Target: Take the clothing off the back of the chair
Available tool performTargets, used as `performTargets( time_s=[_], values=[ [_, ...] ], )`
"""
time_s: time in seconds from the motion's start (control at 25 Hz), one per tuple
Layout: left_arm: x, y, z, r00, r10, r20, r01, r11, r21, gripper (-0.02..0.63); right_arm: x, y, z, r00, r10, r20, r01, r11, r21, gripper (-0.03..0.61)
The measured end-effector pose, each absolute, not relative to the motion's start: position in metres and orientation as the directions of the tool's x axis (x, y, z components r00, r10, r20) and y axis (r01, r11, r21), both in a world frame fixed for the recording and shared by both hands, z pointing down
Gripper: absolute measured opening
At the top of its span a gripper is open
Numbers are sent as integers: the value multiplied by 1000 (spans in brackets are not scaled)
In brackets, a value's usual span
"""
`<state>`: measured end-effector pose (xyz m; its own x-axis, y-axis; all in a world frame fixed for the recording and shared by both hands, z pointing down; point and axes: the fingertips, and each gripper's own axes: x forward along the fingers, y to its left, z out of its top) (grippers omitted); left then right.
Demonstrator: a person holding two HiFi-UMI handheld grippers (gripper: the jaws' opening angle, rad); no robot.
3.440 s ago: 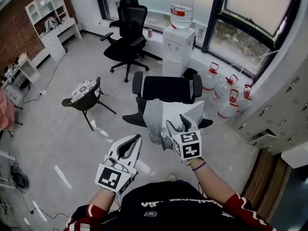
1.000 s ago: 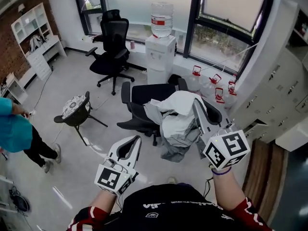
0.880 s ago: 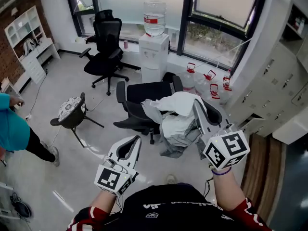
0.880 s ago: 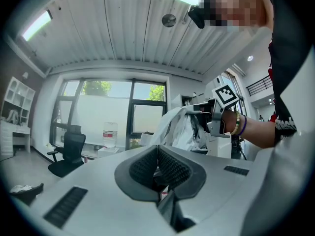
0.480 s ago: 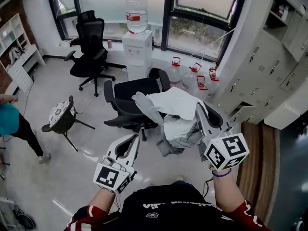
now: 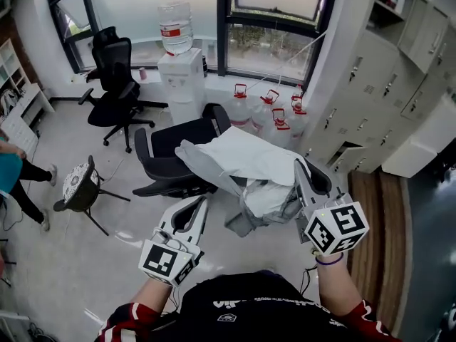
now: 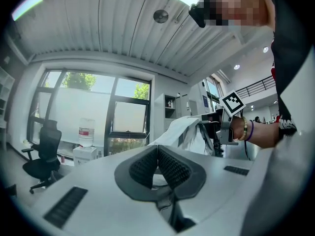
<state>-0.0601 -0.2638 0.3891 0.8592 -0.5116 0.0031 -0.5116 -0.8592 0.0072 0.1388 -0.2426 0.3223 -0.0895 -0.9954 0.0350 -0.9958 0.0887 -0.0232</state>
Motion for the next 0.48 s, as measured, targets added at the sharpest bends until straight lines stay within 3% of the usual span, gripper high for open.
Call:
performTargets(
  time_s=[0.48],
  values=[
    [81,-238,391,919,-395,3,-395,-919,9,25,289,-181,333,81,-996,39,-995,-82,-49,41]
  ],
)
